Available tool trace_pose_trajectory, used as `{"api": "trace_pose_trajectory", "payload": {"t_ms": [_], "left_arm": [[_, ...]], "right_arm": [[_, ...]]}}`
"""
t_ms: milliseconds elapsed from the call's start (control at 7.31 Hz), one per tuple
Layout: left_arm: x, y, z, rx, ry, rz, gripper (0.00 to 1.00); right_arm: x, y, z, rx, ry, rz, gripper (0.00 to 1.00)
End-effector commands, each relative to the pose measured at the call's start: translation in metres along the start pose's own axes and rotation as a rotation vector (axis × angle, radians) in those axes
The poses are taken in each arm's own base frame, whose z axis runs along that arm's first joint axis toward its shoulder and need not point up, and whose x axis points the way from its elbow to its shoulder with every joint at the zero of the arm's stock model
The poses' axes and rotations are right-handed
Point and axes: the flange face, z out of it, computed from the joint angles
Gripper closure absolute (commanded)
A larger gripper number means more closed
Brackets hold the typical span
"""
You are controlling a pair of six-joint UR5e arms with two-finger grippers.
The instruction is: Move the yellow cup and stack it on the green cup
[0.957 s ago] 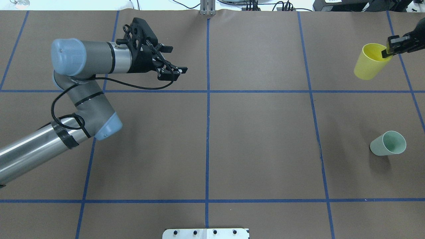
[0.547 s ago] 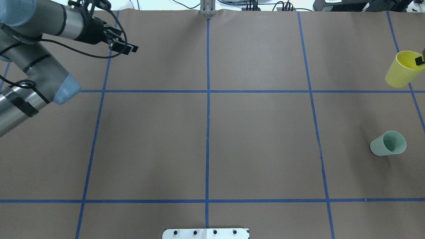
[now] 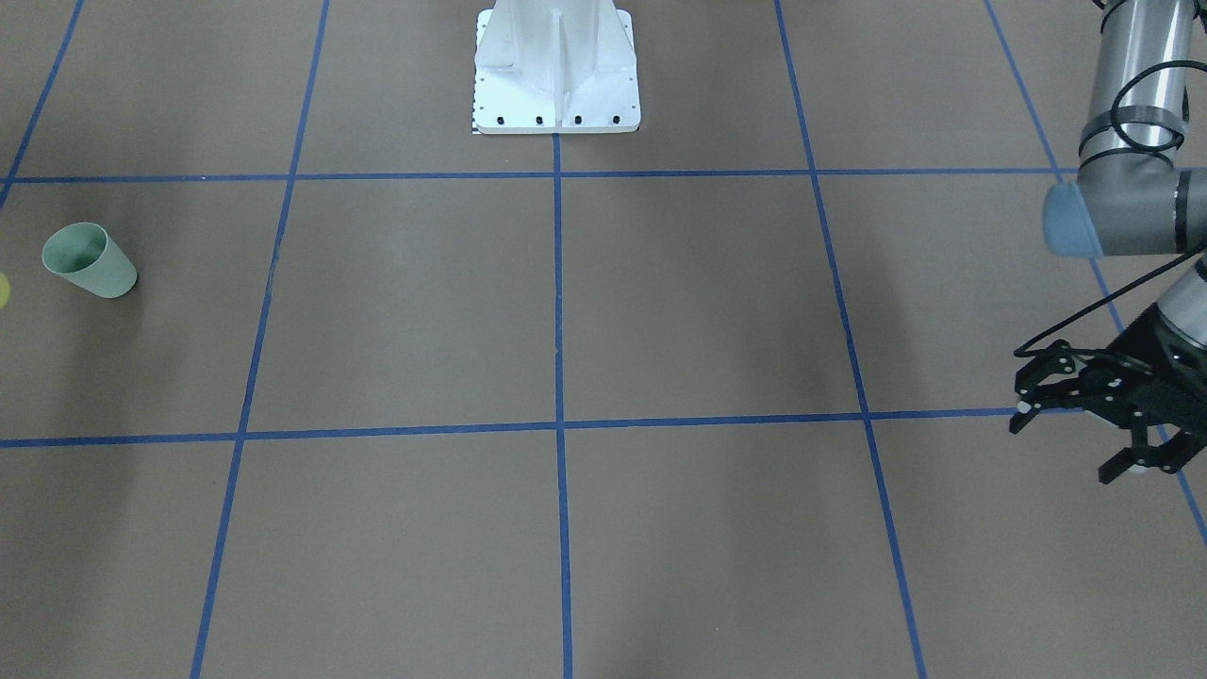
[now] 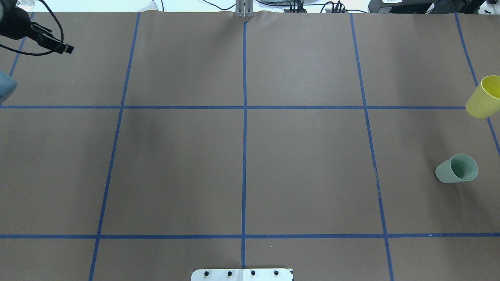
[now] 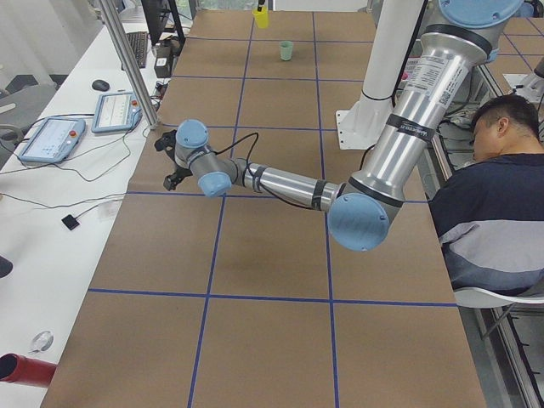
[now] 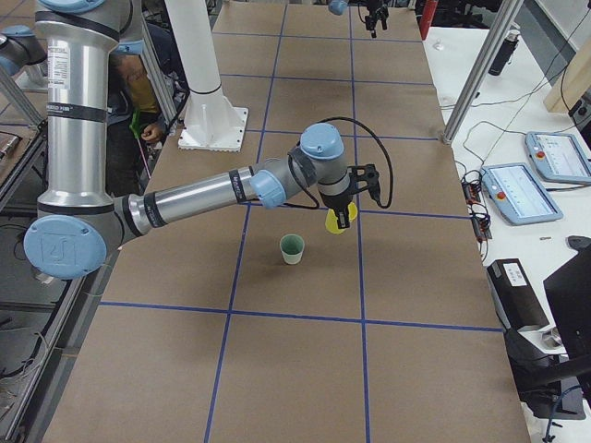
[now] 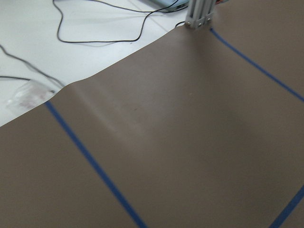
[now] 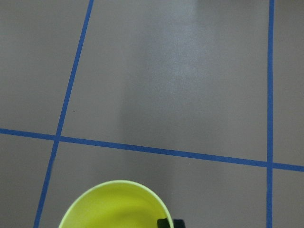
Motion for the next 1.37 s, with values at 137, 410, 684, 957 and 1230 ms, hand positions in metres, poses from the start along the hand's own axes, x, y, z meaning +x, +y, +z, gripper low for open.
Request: {"api": "trace_pose_trajectory", "payload": {"t_ms": [137, 410, 684, 957, 1230], "left_arm": [[-0.112, 0.155, -0.054, -0.126, -0.129, -0.176, 0.00], [-0.152, 0.228, -0.079, -0.260, -0.174, -0.391, 0.00], [-0.150, 0.283, -0.076, -0.340, -0.178, -0.459, 0.00], [-0.143, 0.293, -0.083, -0.441, -0.165, -0.563, 0.00], [-0.093, 0.309, -0.130, -0.421, -0.164, -0.555, 0.00]], "right_arm": [[0.010, 0.024, 0.000, 0.035, -0.034, 0.002, 1.00], [0.007, 0.025, -0.001, 0.030, -0.050, -0.001, 1.00], [0.006, 0.024, -0.003, 0.033, -0.052, -0.006, 1.00], [0.006, 0.025, -0.003, 0.032, -0.053, -0.006, 1.00], [0.002, 0.025, -0.003, 0.030, -0.073, -0.013, 1.00]]}}
